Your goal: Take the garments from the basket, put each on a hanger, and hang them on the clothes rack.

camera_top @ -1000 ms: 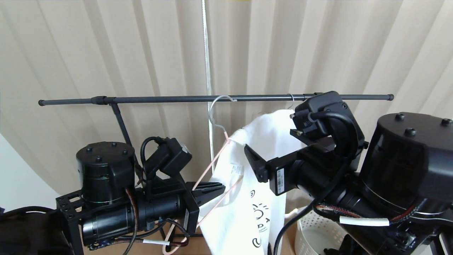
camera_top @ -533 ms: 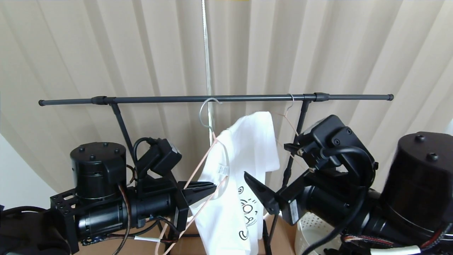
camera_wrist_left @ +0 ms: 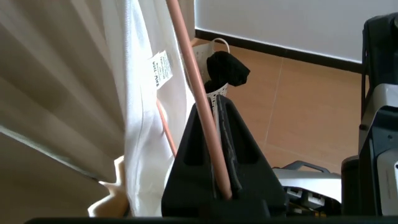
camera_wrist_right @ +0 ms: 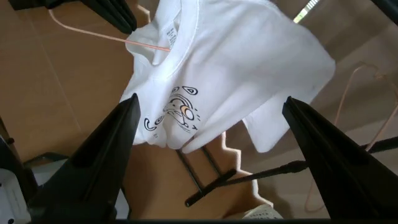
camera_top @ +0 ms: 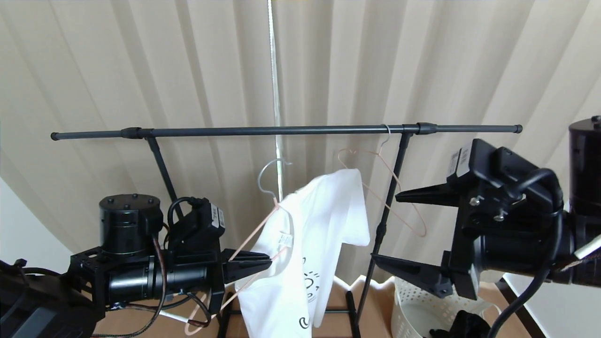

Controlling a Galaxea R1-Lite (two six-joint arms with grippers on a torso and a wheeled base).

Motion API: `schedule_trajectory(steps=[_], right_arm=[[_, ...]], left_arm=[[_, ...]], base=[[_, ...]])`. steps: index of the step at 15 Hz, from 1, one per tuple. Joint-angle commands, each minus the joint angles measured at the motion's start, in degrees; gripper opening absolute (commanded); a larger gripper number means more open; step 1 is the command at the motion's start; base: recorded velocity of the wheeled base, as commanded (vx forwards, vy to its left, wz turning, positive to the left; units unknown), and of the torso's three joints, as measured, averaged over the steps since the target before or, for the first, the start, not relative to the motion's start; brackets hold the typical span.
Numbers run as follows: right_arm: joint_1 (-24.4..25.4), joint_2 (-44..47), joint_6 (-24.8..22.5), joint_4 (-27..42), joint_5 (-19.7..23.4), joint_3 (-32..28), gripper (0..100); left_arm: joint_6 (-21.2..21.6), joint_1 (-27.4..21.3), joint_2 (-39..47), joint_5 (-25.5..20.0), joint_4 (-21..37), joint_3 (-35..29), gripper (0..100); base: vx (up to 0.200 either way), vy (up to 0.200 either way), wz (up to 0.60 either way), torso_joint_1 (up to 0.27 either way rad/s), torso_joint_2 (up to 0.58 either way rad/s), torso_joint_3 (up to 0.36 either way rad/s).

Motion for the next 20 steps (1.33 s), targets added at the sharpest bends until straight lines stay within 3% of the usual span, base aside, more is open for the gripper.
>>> schedule_trajectory(steps=[1,2,3,7,10,20], right_arm=[[-5.3,0.3,-3.1,4.0,5.7,-4.8,100],[-7.6,2.4,-6.2,7.7,10.0,-7.8,100],[-8.5,3.6,-8.1,9.4,11.2,-9.1,100],[-16.4,12.6,-32.3,29.1,19.9,-22.5,100],[-17.0,17.7,-33.3,35.7,20.7,-29.4,100],[-10.9,18.4,-33.2,35.8,21.2,-22.7,100]], left_arm=[[1.4,-0.4,1.2,0.0,0.0,1.2,0],[2.7,-1.3,1.6,0.0,0.0,1.9,0],[3.2,-1.6,1.5,0.0,0.0,2.2,0],[5.5,-5.1,1.2,0.0,0.0,3.6,0],[5.5,-7.5,0.6,0.0,0.0,4.0,0],[5.4,-12.8,-1.0,0.3,0.0,4.4,0]], base=[[0.0,0.0,0.0,0.0,0.0,0.0],[0.0,0.0,0.0,0.0,0.0,0.0],[0.0,0.0,0.0,0.0,0.0,0.0],[0.0,0.0,0.0,0.0,0.0,0.0],[0.0,0.0,0.0,0.0,0.0,0.0],[0.0,0.0,0.0,0.0,0.0,0.0]])
